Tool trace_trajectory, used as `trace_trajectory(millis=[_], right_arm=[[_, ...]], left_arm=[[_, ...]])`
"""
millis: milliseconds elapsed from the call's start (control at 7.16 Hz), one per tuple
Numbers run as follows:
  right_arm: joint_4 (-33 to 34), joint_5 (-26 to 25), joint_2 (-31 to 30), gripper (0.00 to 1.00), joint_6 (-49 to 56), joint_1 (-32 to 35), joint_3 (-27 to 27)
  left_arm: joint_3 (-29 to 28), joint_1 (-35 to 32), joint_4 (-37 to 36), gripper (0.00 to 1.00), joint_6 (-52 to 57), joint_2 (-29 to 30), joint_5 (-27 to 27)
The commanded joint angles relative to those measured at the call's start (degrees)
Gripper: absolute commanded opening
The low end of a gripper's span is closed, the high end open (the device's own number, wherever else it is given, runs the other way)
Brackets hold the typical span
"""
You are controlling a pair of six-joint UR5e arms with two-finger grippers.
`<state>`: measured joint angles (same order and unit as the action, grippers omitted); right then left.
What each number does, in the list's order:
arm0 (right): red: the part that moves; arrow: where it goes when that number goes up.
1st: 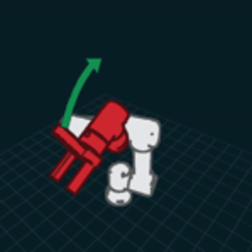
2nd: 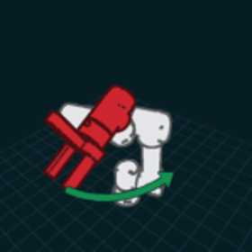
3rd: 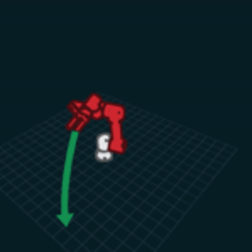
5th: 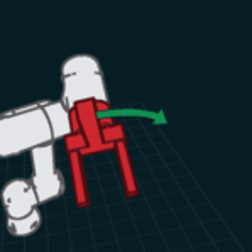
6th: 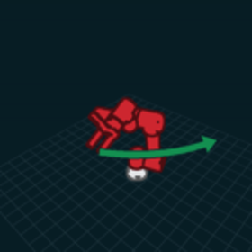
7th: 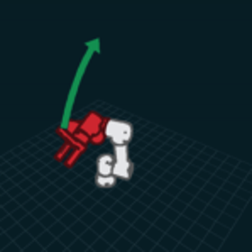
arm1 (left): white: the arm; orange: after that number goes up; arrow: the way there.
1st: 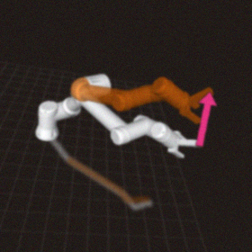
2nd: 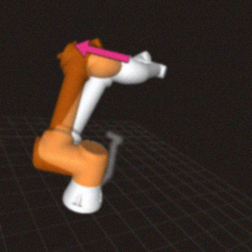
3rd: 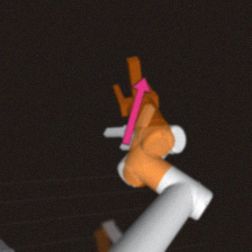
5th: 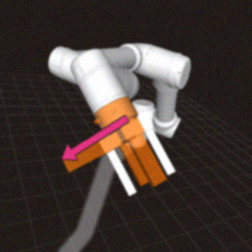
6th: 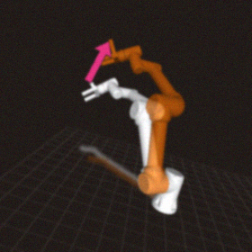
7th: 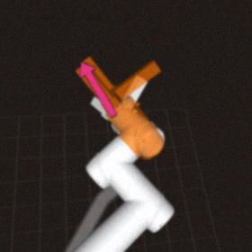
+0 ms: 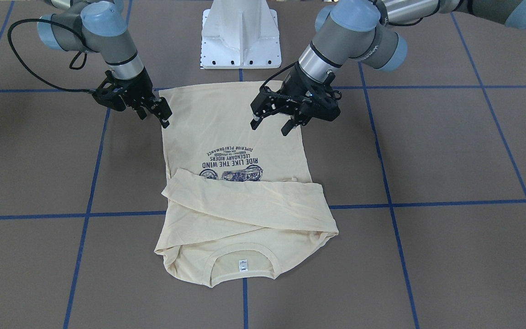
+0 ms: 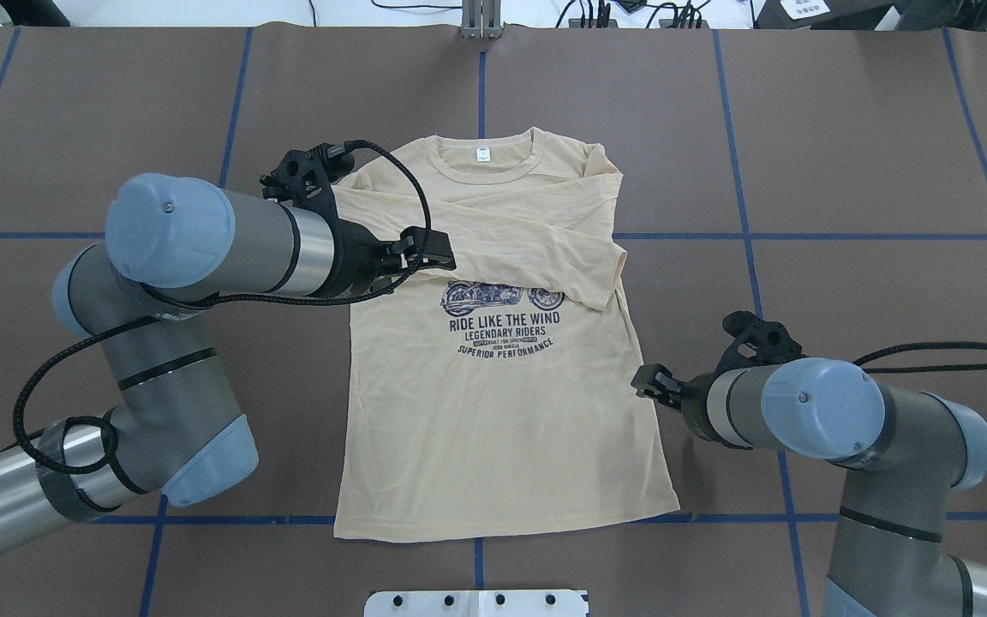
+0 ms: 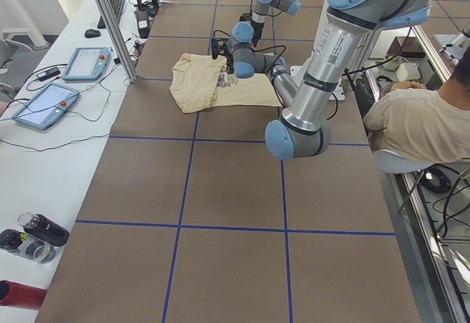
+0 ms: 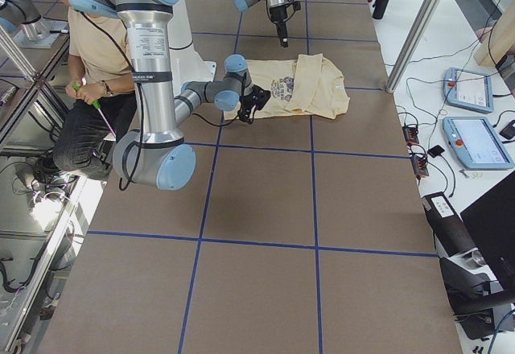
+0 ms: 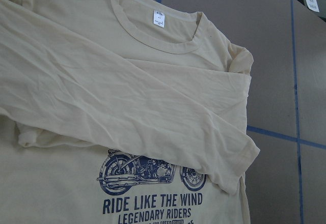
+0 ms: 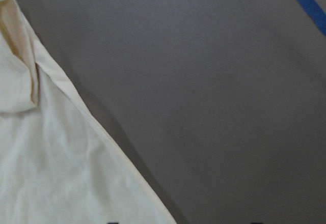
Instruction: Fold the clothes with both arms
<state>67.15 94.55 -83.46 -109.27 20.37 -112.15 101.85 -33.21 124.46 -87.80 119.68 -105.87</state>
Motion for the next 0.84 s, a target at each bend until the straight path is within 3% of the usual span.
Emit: trace_trajectory(millis=[0,279,698], right_arm=[[0.0,-3.0,-2.2,0.86,-6.7,-5.1,-2.3],[0.4,-5.5,-2.8,0.72,-11.1,-9.4,-5.3],[0.4,-8.3,-6.9,0.69,-11.8,-13.1,-6.4]], left_arm=[[2.6,0.0,-0.2,0.94,-0.1,-2.2,0.3],[4.2,0.0,-0.5,0.95,-0.3,-2.2,0.6],[5.5,-0.1,-0.5,0.95,-0.4,-3.0,0.7]])
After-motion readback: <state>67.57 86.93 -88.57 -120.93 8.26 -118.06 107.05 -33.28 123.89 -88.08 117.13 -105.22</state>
